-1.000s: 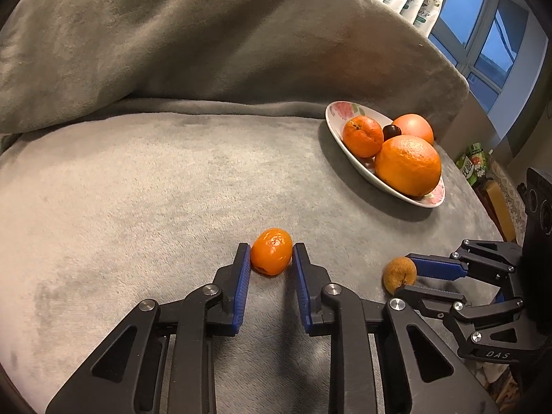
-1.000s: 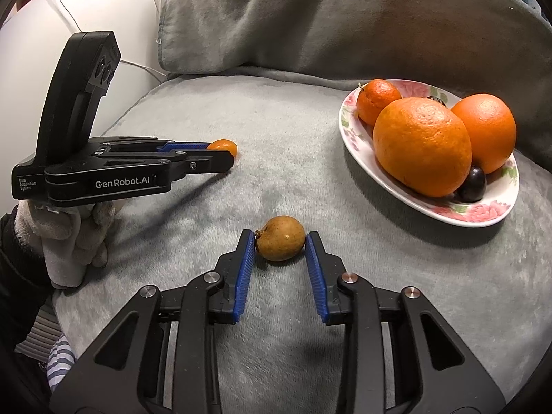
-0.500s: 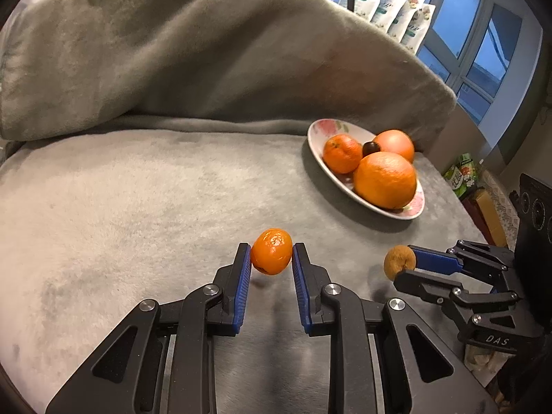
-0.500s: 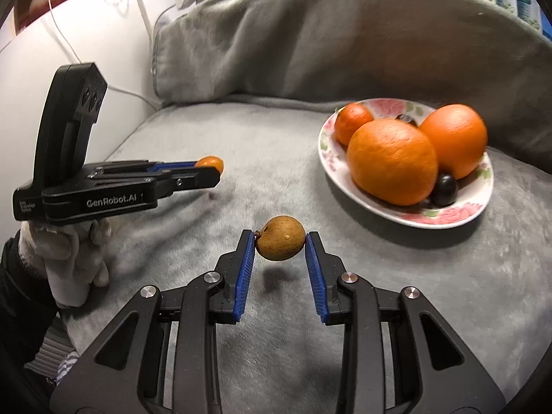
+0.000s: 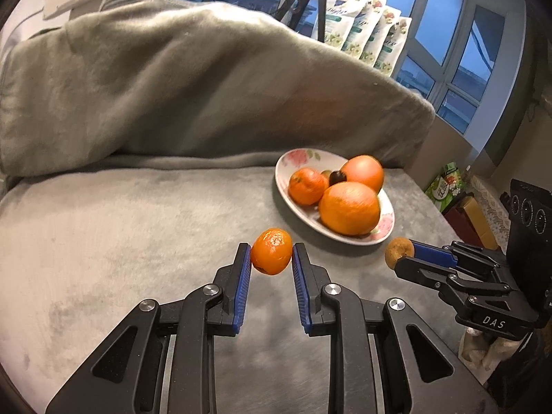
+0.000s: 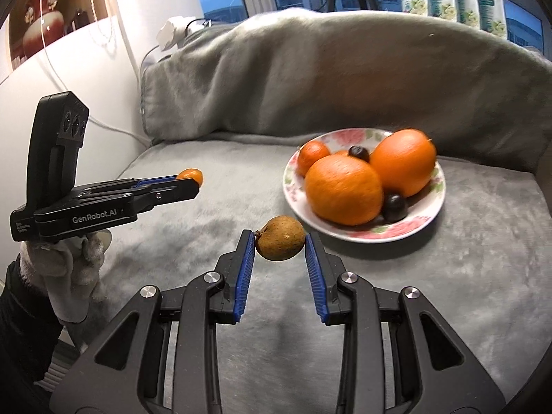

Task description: Organize fruits

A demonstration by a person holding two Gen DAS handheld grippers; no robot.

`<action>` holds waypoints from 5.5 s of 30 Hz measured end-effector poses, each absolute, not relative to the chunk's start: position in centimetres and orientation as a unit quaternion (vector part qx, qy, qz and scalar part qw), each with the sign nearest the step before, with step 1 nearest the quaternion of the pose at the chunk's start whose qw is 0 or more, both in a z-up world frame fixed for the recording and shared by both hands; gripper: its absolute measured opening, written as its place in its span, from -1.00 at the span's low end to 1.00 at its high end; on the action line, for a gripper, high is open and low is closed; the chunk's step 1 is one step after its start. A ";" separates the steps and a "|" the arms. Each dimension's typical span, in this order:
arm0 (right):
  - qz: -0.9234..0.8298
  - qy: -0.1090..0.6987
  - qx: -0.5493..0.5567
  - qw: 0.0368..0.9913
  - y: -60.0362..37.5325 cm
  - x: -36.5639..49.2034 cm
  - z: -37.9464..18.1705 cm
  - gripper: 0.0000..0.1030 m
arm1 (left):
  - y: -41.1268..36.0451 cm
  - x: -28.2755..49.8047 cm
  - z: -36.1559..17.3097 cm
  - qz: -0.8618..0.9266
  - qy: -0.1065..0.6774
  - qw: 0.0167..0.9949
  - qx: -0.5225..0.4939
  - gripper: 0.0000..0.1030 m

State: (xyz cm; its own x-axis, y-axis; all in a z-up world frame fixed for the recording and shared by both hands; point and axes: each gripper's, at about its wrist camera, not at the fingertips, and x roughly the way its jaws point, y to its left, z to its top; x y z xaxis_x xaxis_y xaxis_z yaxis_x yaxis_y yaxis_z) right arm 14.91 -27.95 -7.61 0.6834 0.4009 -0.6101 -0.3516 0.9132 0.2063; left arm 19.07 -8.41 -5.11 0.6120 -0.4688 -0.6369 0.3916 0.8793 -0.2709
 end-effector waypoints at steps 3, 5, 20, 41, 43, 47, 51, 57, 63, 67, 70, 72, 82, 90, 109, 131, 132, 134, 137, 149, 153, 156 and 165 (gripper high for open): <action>0.198 0.335 0.038 0.920 -28.5 15.0 -7.1 -0.38 | -9.0 19.2 -4.5 -0.243 0.363 0.898 -0.049 -0.56; 0.193 0.331 0.040 0.923 -29.0 15.1 -6.8 -0.38 | -9.3 19.4 -4.2 -0.246 0.359 0.899 -0.048 -0.56; 0.157 0.318 0.055 0.933 -31.6 16.6 -6.0 -0.38 | -12.0 21.6 -2.5 -0.264 0.344 0.900 -0.039 -0.56; 0.140 0.327 0.067 0.932 -33.8 19.3 -7.1 -0.38 | -16.2 25.1 -2.1 -0.289 0.343 0.893 -0.015 -0.56; 0.141 0.330 0.065 0.931 -33.7 19.7 -7.3 -0.38 | -16.3 25.5 -2.3 -0.290 0.347 0.892 -0.016 -0.56; 0.142 0.337 0.066 0.928 -33.7 20.3 -7.7 -0.38 | -16.9 26.3 -2.8 -0.290 0.354 0.889 -0.012 -0.56; 0.139 0.341 0.065 0.927 -33.7 20.8 -8.2 -0.38 | -17.4 27.2 -3.5 -0.289 0.363 0.886 -0.014 -0.56; 0.136 0.343 0.070 0.927 -33.9 21.4 -8.5 -0.38 | -17.7 27.7 -3.8 -0.292 0.364 0.884 -0.016 -0.43; 0.134 0.336 0.066 0.930 -33.7 21.2 -8.3 0.17 | -17.7 27.8 -3.6 -0.291 0.361 0.886 -0.020 -0.11; 0.136 0.332 0.065 0.931 -33.6 21.0 -8.1 0.22 | -17.7 27.4 -3.4 -0.290 0.360 0.886 -0.016 -0.10; 0.135 0.328 0.062 0.933 -33.7 20.5 -7.9 0.41 | -17.6 27.1 -3.2 -0.290 0.358 0.888 -0.018 0.11; 0.135 0.325 0.061 0.934 -33.7 20.1 -7.7 0.48 | -17.6 26.9 -3.0 -0.290 0.356 0.888 -0.018 0.12; 0.129 0.318 0.047 0.938 -33.2 18.3 -7.0 0.70 | -17.4 25.3 -1.8 -0.272 0.341 0.900 -0.015 0.56; 0.122 0.313 0.051 0.941 -33.0 16.8 -6.4 0.71 | -16.7 23.3 -1.0 -0.262 0.331 0.906 -0.012 0.56; 0.059 0.276 0.037 0.959 -33.5 12.3 -4.6 1.00 | -14.0 15.3 -0.6 -0.210 0.304 0.929 0.002 0.56; 0.038 0.271 0.033 0.961 -34.1 11.3 -4.3 1.00 | -13.6 12.5 -0.8 -0.178 0.310 0.934 0.007 0.57; 0.037 0.271 0.033 0.961 -34.1 11.3 -4.4 1.00 | -13.6 12.5 -0.8 -0.177 0.311 0.934 0.008 0.57; 0.038 0.271 0.033 0.961 -34.1 11.3 -4.4 1.00 | -13.6 12.5 -0.8 -0.177 0.310 0.934 0.008 0.57; 0.040 0.270 0.033 0.961 -34.2 11.4 -4.4 1.00 | -13.6 12.4 -0.7 -0.178 0.309 0.934 0.008 0.57; 0.036 0.273 0.032 0.961 -34.1 11.3 -4.4 1.00 | -13.6 12.0 -0.5 -0.180 0.304 0.936 0.009 0.57; 0.034 0.273 0.033 0.961 -33.9 11.1 -4.4 1.00 | -13.7 11.9 -0.5 -0.179 0.303 0.936 0.010 0.57; 0.033 0.273 0.033 0.961 -34.0 11.1 -4.4 1.00 | -13.7 11.8 -0.4 -0.180 0.303 0.936 0.010 0.57; 0.031 0.273 0.034 0.961 -33.9 11.0 -4.4 1.00 | -13.7 11.7 -0.3 -0.181 0.301 0.936 0.009 0.57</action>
